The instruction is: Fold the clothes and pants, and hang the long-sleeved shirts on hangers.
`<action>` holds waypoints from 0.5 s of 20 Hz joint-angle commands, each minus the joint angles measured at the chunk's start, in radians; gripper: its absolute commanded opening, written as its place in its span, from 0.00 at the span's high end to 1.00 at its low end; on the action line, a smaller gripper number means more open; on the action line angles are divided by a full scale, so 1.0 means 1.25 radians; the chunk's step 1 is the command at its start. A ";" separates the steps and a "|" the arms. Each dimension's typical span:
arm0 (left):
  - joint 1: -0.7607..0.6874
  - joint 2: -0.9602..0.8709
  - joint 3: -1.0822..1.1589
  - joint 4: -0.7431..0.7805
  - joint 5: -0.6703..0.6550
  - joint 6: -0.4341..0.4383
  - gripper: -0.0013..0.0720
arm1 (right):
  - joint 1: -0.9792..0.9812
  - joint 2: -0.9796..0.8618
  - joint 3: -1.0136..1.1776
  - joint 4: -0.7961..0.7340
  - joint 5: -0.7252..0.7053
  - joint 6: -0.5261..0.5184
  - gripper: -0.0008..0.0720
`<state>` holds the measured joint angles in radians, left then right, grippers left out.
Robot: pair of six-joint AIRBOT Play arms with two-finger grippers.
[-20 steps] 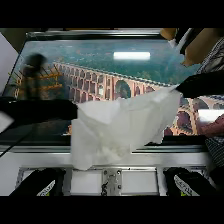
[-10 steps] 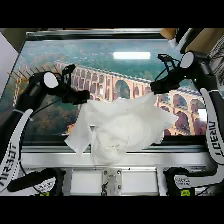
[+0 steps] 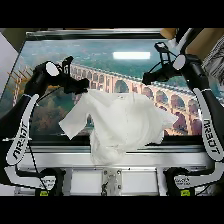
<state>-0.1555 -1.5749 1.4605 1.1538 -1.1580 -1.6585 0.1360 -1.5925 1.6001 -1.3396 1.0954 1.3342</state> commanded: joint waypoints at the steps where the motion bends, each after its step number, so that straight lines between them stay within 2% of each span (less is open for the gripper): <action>1: 0.001 -0.013 0.007 -0.003 0.006 0.002 0.96 | 0.069 -0.016 0.000 -0.081 0.002 -0.041 0.04; 4: 0.001 -0.013 0.007 -0.002 0.007 0.002 0.96 | 0.136 -0.068 0.000 -0.205 -0.014 0.068 0.04; 10: 0.001 -0.013 0.007 -0.003 0.008 0.002 0.96 | 0.213 -0.208 0.002 -0.349 -0.015 0.250 0.04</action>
<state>-0.1551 -1.5898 1.4677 1.1503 -1.1496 -1.6558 0.3595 -1.7844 1.6009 -1.6665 1.0790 1.5246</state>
